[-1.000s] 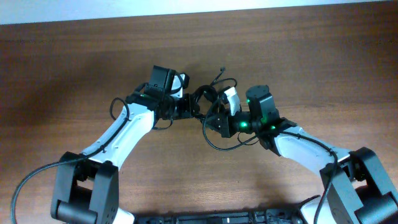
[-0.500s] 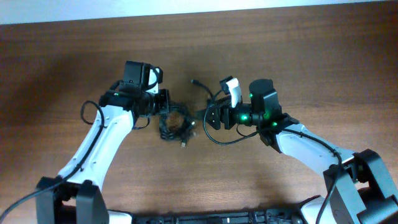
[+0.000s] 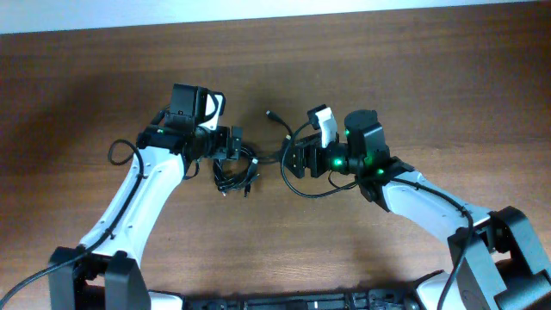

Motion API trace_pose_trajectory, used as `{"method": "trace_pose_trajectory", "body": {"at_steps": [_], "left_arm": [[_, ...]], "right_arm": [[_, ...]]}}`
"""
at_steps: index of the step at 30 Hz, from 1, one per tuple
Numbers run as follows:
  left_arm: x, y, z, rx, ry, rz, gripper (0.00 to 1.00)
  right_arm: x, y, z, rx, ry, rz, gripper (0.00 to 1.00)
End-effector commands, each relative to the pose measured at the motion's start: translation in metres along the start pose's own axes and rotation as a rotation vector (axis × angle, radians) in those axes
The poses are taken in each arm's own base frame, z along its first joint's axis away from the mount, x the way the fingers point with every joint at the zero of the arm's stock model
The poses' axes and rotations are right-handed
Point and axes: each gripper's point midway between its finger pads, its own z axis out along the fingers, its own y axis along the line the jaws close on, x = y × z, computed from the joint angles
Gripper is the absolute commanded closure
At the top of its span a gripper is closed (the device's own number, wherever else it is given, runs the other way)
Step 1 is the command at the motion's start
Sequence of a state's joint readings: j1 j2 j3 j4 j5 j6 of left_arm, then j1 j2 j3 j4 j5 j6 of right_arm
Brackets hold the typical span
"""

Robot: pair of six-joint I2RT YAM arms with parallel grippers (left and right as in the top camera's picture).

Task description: Untangle cables

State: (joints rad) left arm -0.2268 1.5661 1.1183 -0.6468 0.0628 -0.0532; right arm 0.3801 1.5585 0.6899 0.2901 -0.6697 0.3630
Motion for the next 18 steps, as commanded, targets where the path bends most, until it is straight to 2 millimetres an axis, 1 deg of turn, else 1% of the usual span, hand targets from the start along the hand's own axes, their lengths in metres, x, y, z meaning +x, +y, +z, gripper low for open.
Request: {"method": "trace_pose_trajectory", "body": {"at_steps": [1, 4, 7, 8, 10, 11, 12, 13, 14, 15, 17, 18], "left_arm": [[0.004, 0.004, 0.006, -0.02, 0.017, -0.053, 0.01], [0.005, 0.004, 0.008, -0.02, 0.025, -0.053, 0.01], [0.005, 0.008, 0.008, -0.04, 0.024, -0.054, 0.01], [0.007, 0.009, 0.01, -0.05, 0.03, -0.072, 0.08], [0.012, 0.017, 0.019, -0.093, 0.055, -0.168, 0.25], [0.02, 0.019, 0.031, -0.106, 0.09, -0.21, 0.27], [0.025, 0.019, 0.038, -0.11, 0.114, -0.216, 0.3], [0.034, 0.022, 0.052, -0.127, 0.157, -0.229, 0.37], [0.04, 0.029, 0.058, -0.166, 0.177, -0.261, 0.44], [0.046, 0.036, 0.064, -0.211, 0.191, -0.302, 0.48], [0.05, 0.041, 0.071, -0.247, 0.196, -0.364, 0.48], [0.05, 0.042, 0.076, -0.249, 0.191, -0.399, 0.49]], "right_arm": [[-0.011, 0.003, -0.002, 0.004, -0.025, -0.025, 0.07], [-0.011, 0.003, -0.002, 0.004, -0.025, -0.024, 0.01], [-0.011, 0.003, -0.002, 0.004, -0.025, -0.024, 0.01], [-0.011, 0.003, -0.002, 0.004, -0.025, -0.025, 0.01], [-0.011, 0.003, -0.002, 0.004, -0.025, -0.024, 0.01], [-0.011, 0.003, -0.002, 0.004, -0.025, -0.024, 0.01], [-0.01, 0.003, -0.002, 0.004, -0.024, -0.024, 0.01], [-0.01, 0.004, -0.002, 0.004, -0.024, -0.024, 0.01], [-0.01, 0.003, -0.002, 0.005, -0.024, -0.023, 0.01], [-0.011, 0.003, -0.002, 0.004, -0.025, -0.024, 0.01], [-0.011, 0.003, -0.002, 0.005, -0.025, -0.024, 0.01], [-0.011, 0.003, -0.002, 0.005, -0.025, -0.024, 0.01]]}}
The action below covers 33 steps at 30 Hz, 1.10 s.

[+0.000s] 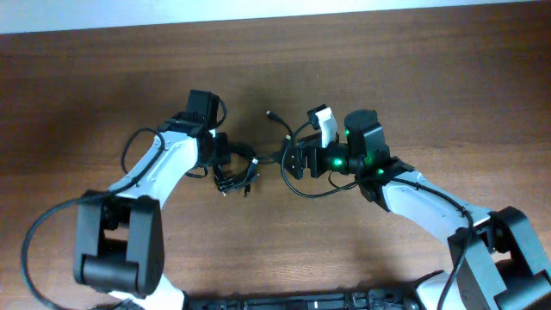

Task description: Untangle cables

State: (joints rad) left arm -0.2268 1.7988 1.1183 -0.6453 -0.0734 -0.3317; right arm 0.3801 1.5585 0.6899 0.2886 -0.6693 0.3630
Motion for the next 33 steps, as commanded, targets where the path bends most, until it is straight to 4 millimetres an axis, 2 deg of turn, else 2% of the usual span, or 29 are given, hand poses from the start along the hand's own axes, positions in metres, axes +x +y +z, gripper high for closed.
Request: {"method": "trace_pose_trajectory", "body": {"at_steps": [1, 3, 5, 6, 8, 10, 12, 15, 19, 21, 24, 26, 27, 28, 29, 31, 32, 33], "left_arm": [[-0.002, 0.009, 0.015, -0.056, -0.01, -0.158, 0.51], [0.002, 0.01, 0.024, -0.063, 0.013, -0.18, 0.68], [0.005, 0.01, 0.028, -0.066, 0.026, -0.178, 0.94], [0.004, 0.009, 0.028, -0.064, 0.023, -0.178, 1.0], [0.002, 0.009, 0.027, -0.062, 0.019, -0.179, 1.0], [-0.009, 0.006, 0.016, -0.051, -0.007, -0.178, 1.0], [-0.03, 0.001, -0.01, -0.019, -0.079, -0.176, 1.0], [-0.048, -0.002, -0.047, 0.024, -0.176, -0.186, 1.0], [-0.059, -0.003, -0.085, 0.054, -0.273, -0.112, 1.0], [-0.063, -0.003, -0.105, 0.056, -0.328, -0.009, 1.0], [-0.067, -0.002, -0.126, 0.068, -0.38, 0.014, 1.0], [-0.067, -0.002, -0.131, 0.087, -0.389, -0.057, 1.0], [-0.062, -0.009, -0.13, 0.142, -0.36, -0.14, 1.0], [-0.06, -0.014, -0.13, 0.175, -0.342, -0.151, 1.0], [-0.058, -0.018, -0.13, 0.197, -0.331, -0.147, 1.0], [-0.053, -0.017, -0.129, 0.199, -0.308, -0.188, 1.0], [-0.049, -0.015, -0.13, 0.199, -0.294, -0.224, 1.0], [-0.048, -0.016, -0.132, 0.203, -0.294, -0.241, 1.0]], "right_arm": [[-0.011, 0.003, -0.002, 0.004, -0.026, -0.025, 0.01], [-0.011, 0.004, -0.002, 0.004, -0.025, -0.025, 0.01], [-0.011, 0.004, -0.002, 0.004, -0.025, -0.025, 0.01], [-0.011, 0.003, -0.002, 0.004, -0.026, -0.025, 0.01], [-0.011, 0.004, -0.002, 0.004, -0.026, -0.025, 0.01], [-0.011, 0.004, -0.002, 0.004, -0.026, -0.025, 0.01], [-0.011, 0.004, -0.002, 0.003, -0.026, -0.025, 0.01], [-0.007, 0.011, -0.002, -0.037, -0.005, -0.022, 0.01], [0.008, 0.013, 0.001, -0.033, 0.048, 0.005, 0.01], [0.013, 0.02, 0.004, -0.049, 0.067, 0.0, 0.01], [0.025, 0.039, 0.013, -0.089, 0.104, 0.024, 0.02], [0.031, 0.063, 0.022, -0.143, 0.115, -0.028, 0.1], [0.03, 0.083, 0.027, -0.186, 0.094, -0.083, 0.22], [0.028, 0.09, 0.031, -0.191, 0.074, -0.11, 0.28], [0.025, 0.094, 0.034, -0.183, 0.051, -0.132, 0.33], [0.016, 0.094, 0.038, -0.138, -0.002, -0.135, 0.53], [0.011, 0.088, 0.038, -0.102, -0.023, -0.013, 0.62], [0.008, 0.084, 0.039, -0.082, -0.033, 0.071, 0.66]]}}
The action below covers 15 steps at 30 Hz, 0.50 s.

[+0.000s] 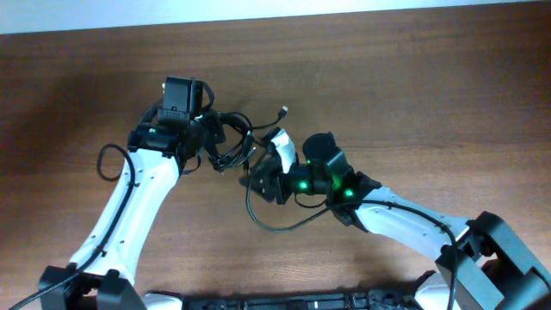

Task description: Untangle cables

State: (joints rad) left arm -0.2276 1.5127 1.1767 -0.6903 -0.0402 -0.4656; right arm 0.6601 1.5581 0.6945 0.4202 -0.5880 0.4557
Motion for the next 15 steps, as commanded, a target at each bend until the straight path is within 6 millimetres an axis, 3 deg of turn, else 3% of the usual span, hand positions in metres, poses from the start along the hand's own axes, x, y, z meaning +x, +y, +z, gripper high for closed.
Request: {"method": "trace_pose_trajectory", "body": {"at_steps": [1, 2, 5, 10, 11, 13, 14, 15], "left_arm": [[-0.011, -0.009, -0.019, 0.05, -0.036, -0.13, 1.0], [-0.009, -0.011, -0.02, 0.055, -0.034, -0.162, 1.0], [0.0, -0.029, -0.021, 0.08, -0.019, -0.154, 1.0], [0.021, -0.066, -0.029, 0.14, 0.003, -0.06, 1.0], [0.023, -0.071, -0.033, 0.153, -0.001, -0.049, 1.0], [0.021, -0.073, -0.044, 0.171, -0.021, -0.046, 1.0], [0.018, -0.072, -0.055, 0.18, -0.041, -0.049, 1.0], [0.015, -0.066, -0.063, 0.178, -0.062, -0.059, 1.0]], "right_arm": [[-0.021, -0.013, -0.003, 0.091, -0.102, 0.277, 0.66], [-0.024, -0.014, -0.004, 0.088, -0.119, 0.366, 0.66], [-0.037, -0.039, -0.01, 0.205, -0.245, 0.52, 0.58], [-0.043, -0.051, -0.015, 0.266, -0.302, 0.525, 0.53], [-0.044, -0.051, -0.015, 0.269, -0.303, 0.521, 0.55], [-0.044, -0.052, -0.016, 0.274, -0.307, 0.518, 0.76], [-0.044, -0.052, -0.016, 0.275, -0.308, 0.517, 0.94], [-0.044, -0.052, -0.016, 0.277, -0.305, 0.51, 0.96]]}}
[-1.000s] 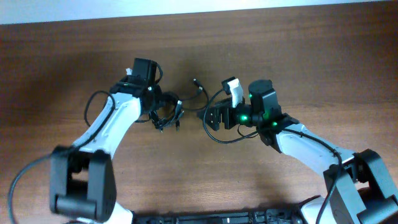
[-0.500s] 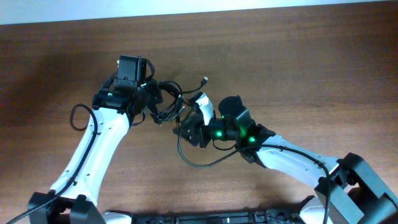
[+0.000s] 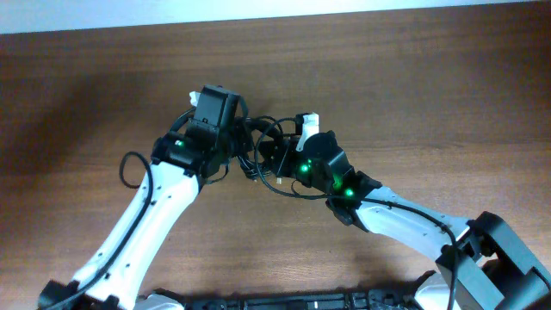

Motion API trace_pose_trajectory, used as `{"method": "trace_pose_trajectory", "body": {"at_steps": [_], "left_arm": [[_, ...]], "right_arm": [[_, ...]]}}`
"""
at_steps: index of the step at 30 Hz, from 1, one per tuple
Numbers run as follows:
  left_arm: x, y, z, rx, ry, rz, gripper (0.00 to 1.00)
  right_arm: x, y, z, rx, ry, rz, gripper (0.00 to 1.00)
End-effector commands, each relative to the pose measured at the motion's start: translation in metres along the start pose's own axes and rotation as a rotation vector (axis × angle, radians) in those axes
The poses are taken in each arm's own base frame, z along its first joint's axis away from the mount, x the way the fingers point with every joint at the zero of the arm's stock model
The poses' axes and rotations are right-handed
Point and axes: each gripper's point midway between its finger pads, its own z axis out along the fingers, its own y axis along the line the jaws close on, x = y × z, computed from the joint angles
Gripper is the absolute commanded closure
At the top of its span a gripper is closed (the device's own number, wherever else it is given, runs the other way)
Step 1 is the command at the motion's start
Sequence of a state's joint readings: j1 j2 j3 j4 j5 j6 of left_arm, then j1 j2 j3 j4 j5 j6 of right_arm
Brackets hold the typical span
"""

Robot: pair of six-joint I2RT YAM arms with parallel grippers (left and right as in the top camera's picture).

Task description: Untangle cables

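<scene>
A tangle of thin black cables (image 3: 256,148) hangs between my two grippers near the table's middle. My left gripper (image 3: 238,146) comes in from the left under its black wrist block and looks shut on the left side of the tangle. Facing it from the right, my right gripper (image 3: 274,159) looks shut on a cable strand. A short loop of that cable (image 3: 288,188) curves below the right gripper. The two grippers are almost touching, and their fingertips are largely hidden by the cables and wrist housings.
The brown wooden table (image 3: 413,95) stretches all around. A pale wall strip (image 3: 258,13) runs along its far edge. The left arm's own black supply cable (image 3: 131,168) loops out beside its forearm.
The left gripper has shifted right and slightly toward the front with the tangle. The right gripper has moved up toward it, so the gap between them has closed and the hanging loop is much shorter.
At first the tangle lay on the table between the grippers, the left at its left side and the right holding a strand with a loop. Later both had moved left and the tangle was raised in the left gripper. Now the grippers meet at the tangle.
</scene>
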State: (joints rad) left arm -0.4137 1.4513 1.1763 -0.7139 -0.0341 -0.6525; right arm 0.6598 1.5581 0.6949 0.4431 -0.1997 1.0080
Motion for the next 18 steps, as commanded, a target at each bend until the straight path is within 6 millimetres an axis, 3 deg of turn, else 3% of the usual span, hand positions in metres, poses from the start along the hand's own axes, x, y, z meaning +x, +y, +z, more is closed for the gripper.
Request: {"method": "trace_pose_trajectory", "body": {"at_steps": [1, 5, 8, 11, 13, 15, 18], "left_arm": [[-0.021, -0.003, -0.044, 0.055, -0.102, -0.034, 1.0], [-0.035, 0.041, -0.078, -0.057, -0.197, -0.087, 1.0], [-0.039, 0.06, -0.089, -0.102, -0.221, -0.122, 1.0], [-0.039, 0.06, -0.088, -0.094, -0.213, -0.108, 0.93], [-0.037, 0.043, -0.087, -0.028, -0.185, 0.158, 0.84], [-0.037, 0.041, -0.087, -0.035, -0.18, 0.375, 0.63], [-0.036, 0.041, -0.087, -0.045, -0.177, 0.498, 0.58]], "right_arm": [[-0.007, 0.008, -0.002, -0.011, -0.027, -0.062, 0.96], [-0.008, 0.007, -0.002, -0.008, -0.028, -0.198, 0.96], [-0.008, 0.007, -0.002, -0.008, -0.028, -0.198, 0.96], [-0.007, 0.008, -0.002, -0.009, -0.027, -0.247, 0.96], [-0.001, 0.012, -0.002, -0.037, 0.004, -0.36, 0.96], [0.006, 0.017, -0.003, -0.079, 0.039, -0.441, 0.96], [0.01, 0.022, -0.008, -0.164, 0.102, -0.521, 0.96]]}}
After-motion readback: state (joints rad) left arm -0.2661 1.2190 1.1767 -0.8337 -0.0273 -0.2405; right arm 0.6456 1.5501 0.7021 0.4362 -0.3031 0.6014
